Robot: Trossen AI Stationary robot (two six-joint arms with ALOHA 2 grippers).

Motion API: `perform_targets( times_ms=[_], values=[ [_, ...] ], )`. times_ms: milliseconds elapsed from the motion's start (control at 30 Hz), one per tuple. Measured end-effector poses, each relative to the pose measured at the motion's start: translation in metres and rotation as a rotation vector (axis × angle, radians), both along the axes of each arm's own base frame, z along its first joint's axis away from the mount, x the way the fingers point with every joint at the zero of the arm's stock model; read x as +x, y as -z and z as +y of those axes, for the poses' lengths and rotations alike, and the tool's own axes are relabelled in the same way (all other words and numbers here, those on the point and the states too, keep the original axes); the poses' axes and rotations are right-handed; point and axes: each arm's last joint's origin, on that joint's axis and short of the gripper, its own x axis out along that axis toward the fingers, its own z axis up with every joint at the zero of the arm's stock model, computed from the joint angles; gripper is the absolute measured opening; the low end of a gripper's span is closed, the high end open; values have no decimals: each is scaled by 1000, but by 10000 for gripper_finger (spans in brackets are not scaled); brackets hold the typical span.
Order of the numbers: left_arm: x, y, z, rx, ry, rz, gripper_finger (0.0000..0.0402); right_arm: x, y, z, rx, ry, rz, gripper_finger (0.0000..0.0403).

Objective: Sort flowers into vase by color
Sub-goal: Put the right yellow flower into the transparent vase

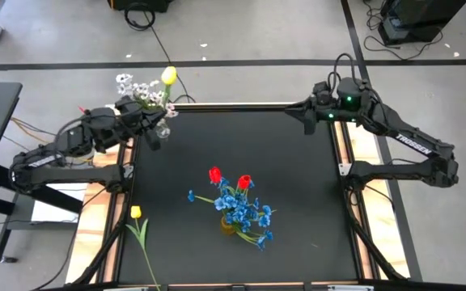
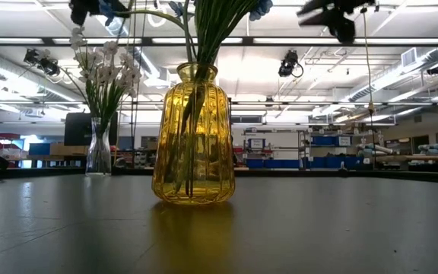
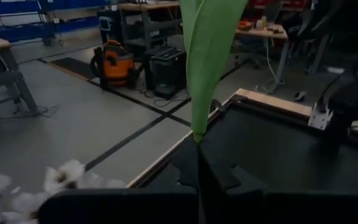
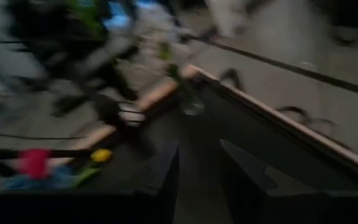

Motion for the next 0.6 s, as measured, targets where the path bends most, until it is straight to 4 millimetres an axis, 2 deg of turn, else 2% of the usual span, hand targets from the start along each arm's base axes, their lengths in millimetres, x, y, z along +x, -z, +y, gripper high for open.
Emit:
perform_targets(
  times_ms=[100,267,467,600],
  values=[
    [6,15,2,12,-1,-53,0,-9,2,-1,-34,15,54,118],
    [14,30,4,50,3,-110,0,-21,-5,7,-147,-88,27,96],
    [17,28,2,59,37,-147,0,-30,-14,18,-220,-169,-30,58],
    [15,23,-1,91,53,-171,0,-33,-21,22,-249,-176,-89,47]
  ],
)
